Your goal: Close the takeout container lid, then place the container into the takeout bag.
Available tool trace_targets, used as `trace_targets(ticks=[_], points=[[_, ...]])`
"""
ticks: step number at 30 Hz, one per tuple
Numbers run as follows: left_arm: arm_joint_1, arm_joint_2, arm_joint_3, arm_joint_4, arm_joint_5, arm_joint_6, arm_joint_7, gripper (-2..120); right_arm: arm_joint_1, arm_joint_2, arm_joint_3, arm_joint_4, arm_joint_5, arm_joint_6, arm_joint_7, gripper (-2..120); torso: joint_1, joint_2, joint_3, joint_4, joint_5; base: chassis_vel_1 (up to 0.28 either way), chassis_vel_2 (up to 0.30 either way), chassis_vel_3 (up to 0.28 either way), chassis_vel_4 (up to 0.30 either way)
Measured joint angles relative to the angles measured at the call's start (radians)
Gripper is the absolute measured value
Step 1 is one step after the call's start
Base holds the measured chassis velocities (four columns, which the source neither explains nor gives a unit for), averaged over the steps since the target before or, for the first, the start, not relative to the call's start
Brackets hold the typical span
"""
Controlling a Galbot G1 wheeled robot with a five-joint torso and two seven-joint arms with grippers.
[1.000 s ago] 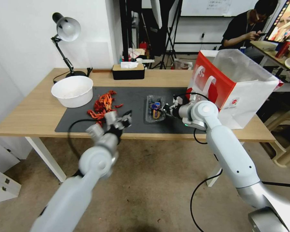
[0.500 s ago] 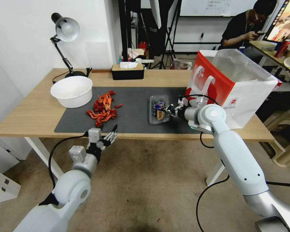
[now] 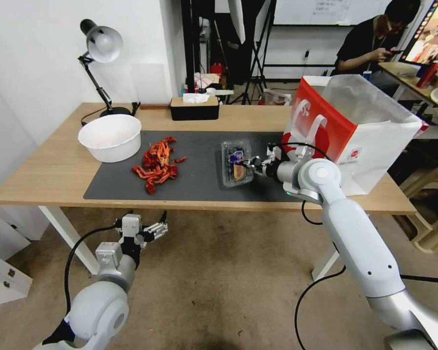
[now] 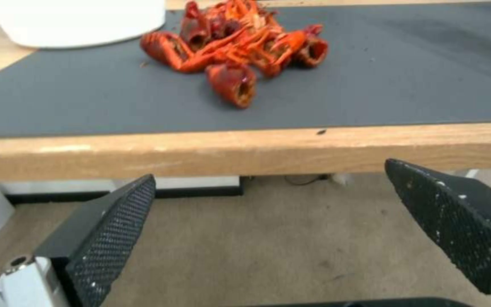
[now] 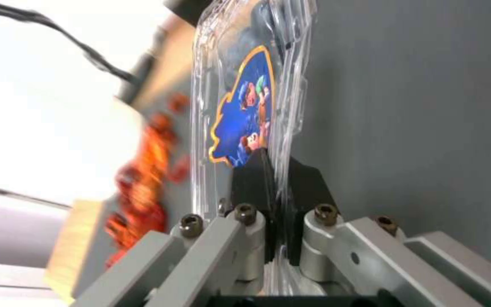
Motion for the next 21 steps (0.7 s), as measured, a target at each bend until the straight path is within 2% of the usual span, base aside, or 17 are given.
trace_targets(ticks=[3, 4, 6, 7, 10, 12, 17, 21], points=[[0.013, -0.018, -0.002, 0.009, 0.001, -0.014, 0.0, 100, -0.002, -0.028, -0.006, 0.06, -0.212, 0.135, -0.219, 0, 0.0, 0.0, 0.0, 0.0002, -0.0002, 0.0, 0.0, 0.0, 0.0], [0.013, -0.018, -0.002, 0.009, 0.001, -0.014, 0.0, 100, -0.002, -0.028, -0.006, 0.06, -0.212, 0.135, -0.219, 0, 0.0, 0.0, 0.0, 0.0002, -0.0002, 0.0, 0.0, 0.0, 0.0], [0.018, -0.026, -0.003, 0.013, 0.001, -0.025, 0.001, 100, 0.019, -0.052, -0.004, 0.113, -0.289, 0.217, -0.254, 0, 0.0, 0.0, 0.0, 0.0, 0.0, 0.0, 0.0, 0.0, 0.0], [0.018, -0.026, -0.003, 0.013, 0.001, -0.025, 0.001, 100, 0.019, -0.052, -0.004, 0.113, -0.289, 0.217, -0.254, 0, 0.0, 0.0, 0.0, 0.0, 0.0, 0.0, 0.0, 0.0, 0.0], [0.019, -0.037, -0.004, 0.014, 0.0, -0.032, 0.001, 100, 0.082, -0.102, 0.017, 0.168, -0.342, 0.301, -0.193, 0, 0.0, 0.0, 0.0, 0.0, -0.0002, 0.0, 0.0, 0.0, 0.0], [0.021, -0.04, -0.003, 0.013, -0.001, -0.034, 0.0, 100, 0.1, -0.119, 0.026, 0.17, -0.365, 0.311, -0.173, 0, 0.0, 0.0, 0.0, 0.0002, -0.0003, 0.0, 0.0, 0.0, 0.0], [0.03, -0.049, -0.001, 0.013, -0.004, -0.046, -0.001, 100, 0.147, -0.23, 0.077, 0.163, -0.507, 0.314, -0.123, 0, 0.0, 0.0, 0.0, 0.0, -0.0001, 0.0, 0.0, 0.0, 0.0], [0.034, -0.047, 0.001, 0.014, -0.008, -0.054, -0.001, 100, 0.138, -0.317, 0.14, 0.168, -0.534, 0.28, -0.099, 0, 0.0, 0.0, 0.0, -0.0002, 0.0, 0.0, 0.0, 0.0, 0.0]])
